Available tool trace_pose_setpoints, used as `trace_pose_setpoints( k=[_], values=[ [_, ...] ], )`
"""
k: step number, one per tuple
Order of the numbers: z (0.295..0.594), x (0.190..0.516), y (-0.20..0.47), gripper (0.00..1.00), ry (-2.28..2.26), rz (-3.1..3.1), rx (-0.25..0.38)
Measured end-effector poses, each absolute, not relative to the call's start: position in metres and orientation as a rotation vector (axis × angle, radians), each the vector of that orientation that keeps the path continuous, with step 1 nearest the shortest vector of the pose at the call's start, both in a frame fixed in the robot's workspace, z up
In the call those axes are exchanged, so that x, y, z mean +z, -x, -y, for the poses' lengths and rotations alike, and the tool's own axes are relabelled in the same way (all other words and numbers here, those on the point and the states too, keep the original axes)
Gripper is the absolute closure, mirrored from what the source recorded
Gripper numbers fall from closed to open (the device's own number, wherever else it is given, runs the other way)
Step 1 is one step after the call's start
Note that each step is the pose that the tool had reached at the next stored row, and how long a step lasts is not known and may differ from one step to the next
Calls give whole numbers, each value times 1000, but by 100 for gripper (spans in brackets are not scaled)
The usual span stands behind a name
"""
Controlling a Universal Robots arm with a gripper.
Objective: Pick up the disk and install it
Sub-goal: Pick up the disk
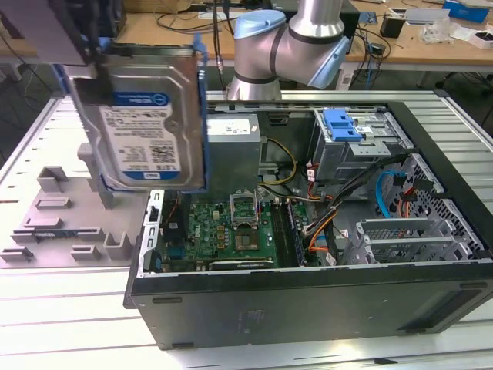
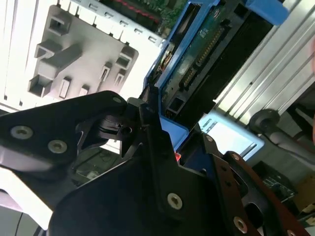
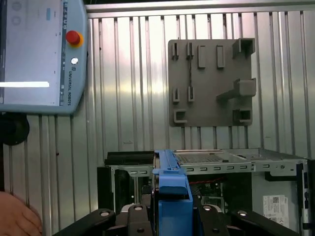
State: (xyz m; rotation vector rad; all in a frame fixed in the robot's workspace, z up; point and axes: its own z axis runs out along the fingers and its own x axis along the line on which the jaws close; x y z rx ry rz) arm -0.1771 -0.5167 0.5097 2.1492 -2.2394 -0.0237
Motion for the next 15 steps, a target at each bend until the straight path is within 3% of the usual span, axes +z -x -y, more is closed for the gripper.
trace_pose_setpoints(
  k=[15],
  values=[
    [543,510,97,63,-2147,2237,-28]
  ],
)
